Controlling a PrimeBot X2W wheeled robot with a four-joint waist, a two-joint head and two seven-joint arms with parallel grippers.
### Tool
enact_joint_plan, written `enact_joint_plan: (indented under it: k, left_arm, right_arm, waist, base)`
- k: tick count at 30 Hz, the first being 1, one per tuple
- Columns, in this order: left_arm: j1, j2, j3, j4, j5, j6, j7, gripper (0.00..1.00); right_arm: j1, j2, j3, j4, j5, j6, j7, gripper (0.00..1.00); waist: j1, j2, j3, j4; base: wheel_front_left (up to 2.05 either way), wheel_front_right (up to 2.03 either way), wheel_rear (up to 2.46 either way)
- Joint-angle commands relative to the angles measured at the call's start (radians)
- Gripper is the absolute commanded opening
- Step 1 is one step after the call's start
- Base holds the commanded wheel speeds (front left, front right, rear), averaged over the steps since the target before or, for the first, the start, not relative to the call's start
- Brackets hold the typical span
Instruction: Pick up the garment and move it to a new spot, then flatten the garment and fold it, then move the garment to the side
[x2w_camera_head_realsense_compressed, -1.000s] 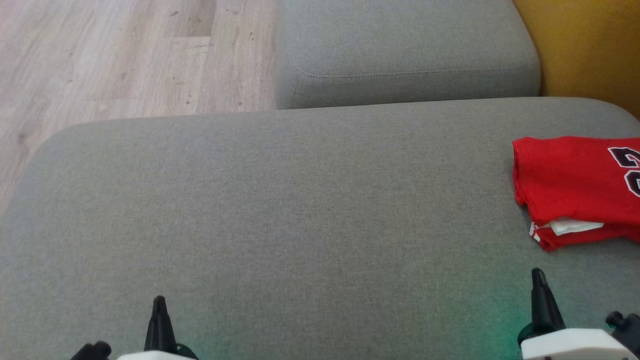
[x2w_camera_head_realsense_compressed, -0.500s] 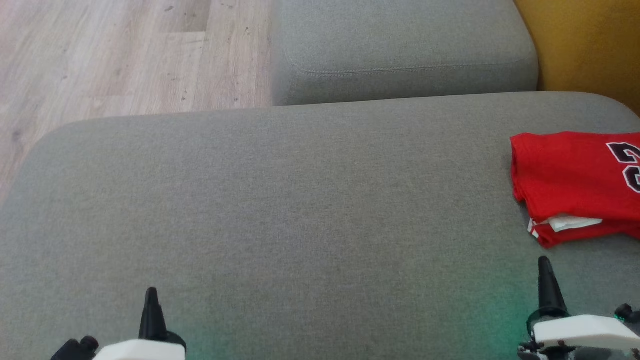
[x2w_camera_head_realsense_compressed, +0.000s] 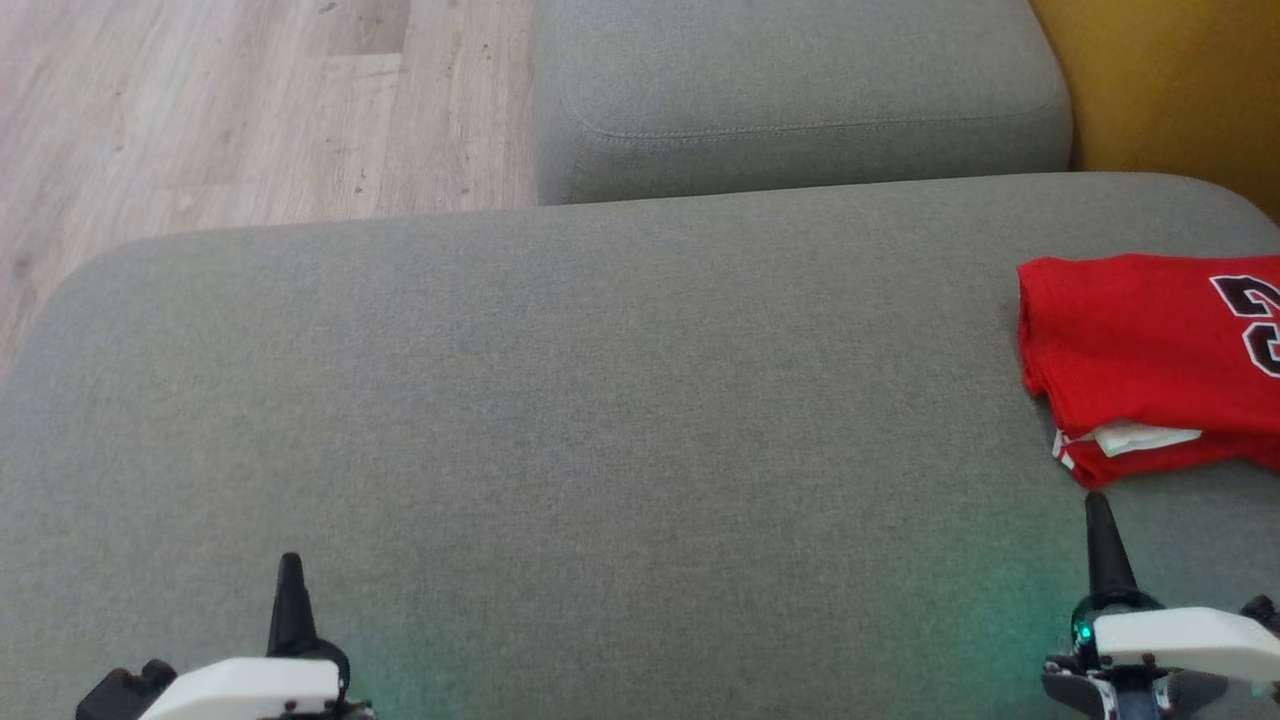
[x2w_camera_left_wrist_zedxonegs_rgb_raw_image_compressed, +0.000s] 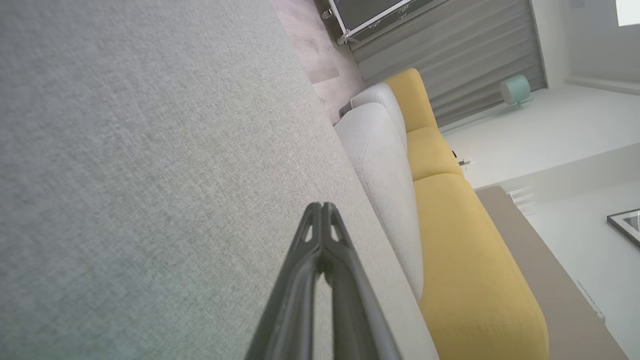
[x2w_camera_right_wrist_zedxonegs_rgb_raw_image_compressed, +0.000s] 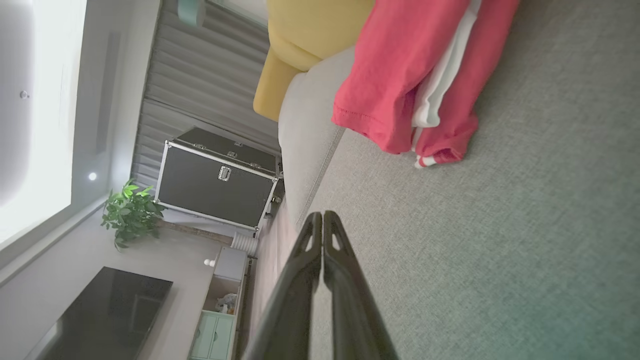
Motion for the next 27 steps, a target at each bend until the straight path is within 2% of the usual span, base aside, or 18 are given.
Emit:
enact_joint_plan:
  k: [1,27]
  left_arm:
    - [-0.061,0.013,0.036,-0.025,-0.022,-0.011,0.004,0.0]
    - [-0.136,0.011,0.112,-0.016,-0.323,-0.06,0.085,0.0]
  right_arm:
    - [-0.066,-0.017,0.008,-0.031,0.026,-0.001,0.005,0.0]
    - [-0.146,-0.016,-0.03,-0.024,0.342,-0.001,0.085,0.0]
  waist:
    - [0.0001,0.0,0.001,-0.001]
    - [0.0,0.0,0.023,-0.017]
  base:
    - [0.0,0.0,0.0]
    - [0.0,0.0,0.0]
